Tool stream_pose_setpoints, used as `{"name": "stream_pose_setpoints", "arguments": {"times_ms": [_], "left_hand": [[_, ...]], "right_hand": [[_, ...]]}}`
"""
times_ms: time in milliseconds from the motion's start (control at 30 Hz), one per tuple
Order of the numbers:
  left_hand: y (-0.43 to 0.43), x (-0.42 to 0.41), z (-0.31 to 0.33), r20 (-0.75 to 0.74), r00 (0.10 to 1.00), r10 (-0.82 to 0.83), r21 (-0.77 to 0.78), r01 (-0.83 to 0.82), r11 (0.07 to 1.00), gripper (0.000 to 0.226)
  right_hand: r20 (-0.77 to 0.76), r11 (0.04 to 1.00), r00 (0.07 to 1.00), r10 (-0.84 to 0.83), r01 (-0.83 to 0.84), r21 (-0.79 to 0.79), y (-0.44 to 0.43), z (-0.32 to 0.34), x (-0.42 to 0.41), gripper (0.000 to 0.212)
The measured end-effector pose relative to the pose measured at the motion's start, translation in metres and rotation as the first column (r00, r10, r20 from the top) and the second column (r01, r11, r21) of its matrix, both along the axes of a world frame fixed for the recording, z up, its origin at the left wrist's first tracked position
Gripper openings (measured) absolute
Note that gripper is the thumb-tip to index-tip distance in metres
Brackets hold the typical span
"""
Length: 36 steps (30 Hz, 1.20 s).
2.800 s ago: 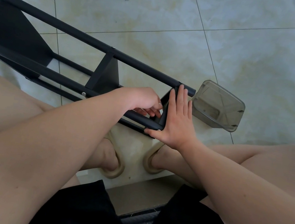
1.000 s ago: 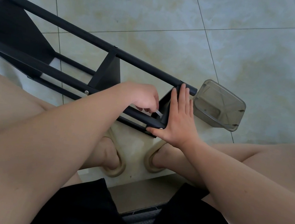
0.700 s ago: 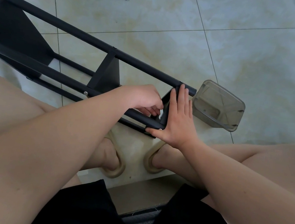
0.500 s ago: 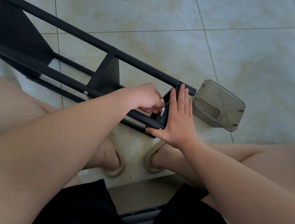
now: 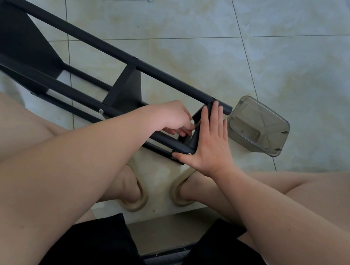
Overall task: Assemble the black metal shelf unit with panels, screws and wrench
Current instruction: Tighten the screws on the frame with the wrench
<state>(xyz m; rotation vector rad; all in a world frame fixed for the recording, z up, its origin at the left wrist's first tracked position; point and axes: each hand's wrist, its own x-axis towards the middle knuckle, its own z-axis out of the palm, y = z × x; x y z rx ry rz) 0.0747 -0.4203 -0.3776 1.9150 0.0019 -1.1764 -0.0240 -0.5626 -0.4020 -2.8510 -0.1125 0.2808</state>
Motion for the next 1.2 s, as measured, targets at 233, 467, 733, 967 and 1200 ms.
{"name": "stream_pose_setpoints", "arguments": {"times_ms": [233, 467, 733, 967, 1200], "left_hand": [[-0.0021, -0.0017, 0.0007, -0.050, 0.993, 0.105, -0.030, -0.107, 0.994, 0.003], [-0.0040, -0.0019, -0.0004, -0.167, 0.981, 0.095, 0.004, -0.096, 0.995, 0.013], [-0.0012, -0.0001, -0.0002, -0.209, 0.975, 0.077, 0.001, -0.078, 0.997, 0.014], [0.0007, 0.0004, -0.0008, -0.177, 0.984, -0.009, 0.019, 0.013, 1.000, 0.016], [0.0023, 0.0012, 0.0023, -0.104, 0.990, -0.098, 0.031, 0.102, 0.994, 0.019]], "right_hand": [[0.005, 1.000, 1.000, 0.003, -0.003, -0.002, -0.0005, -0.0012, -0.0003, 0.139], [0.012, 1.000, 1.000, 0.009, -0.009, -0.011, -0.0006, -0.0016, -0.0007, 0.138], [0.009, 1.000, 1.000, 0.015, -0.015, -0.021, -0.0010, -0.0017, -0.0006, 0.138], [0.005, 1.000, 1.000, 0.014, -0.014, -0.027, -0.0007, -0.0021, -0.0009, 0.139], [0.005, 1.000, 1.000, 0.009, -0.009, -0.026, -0.0005, -0.0018, -0.0005, 0.139]]}}
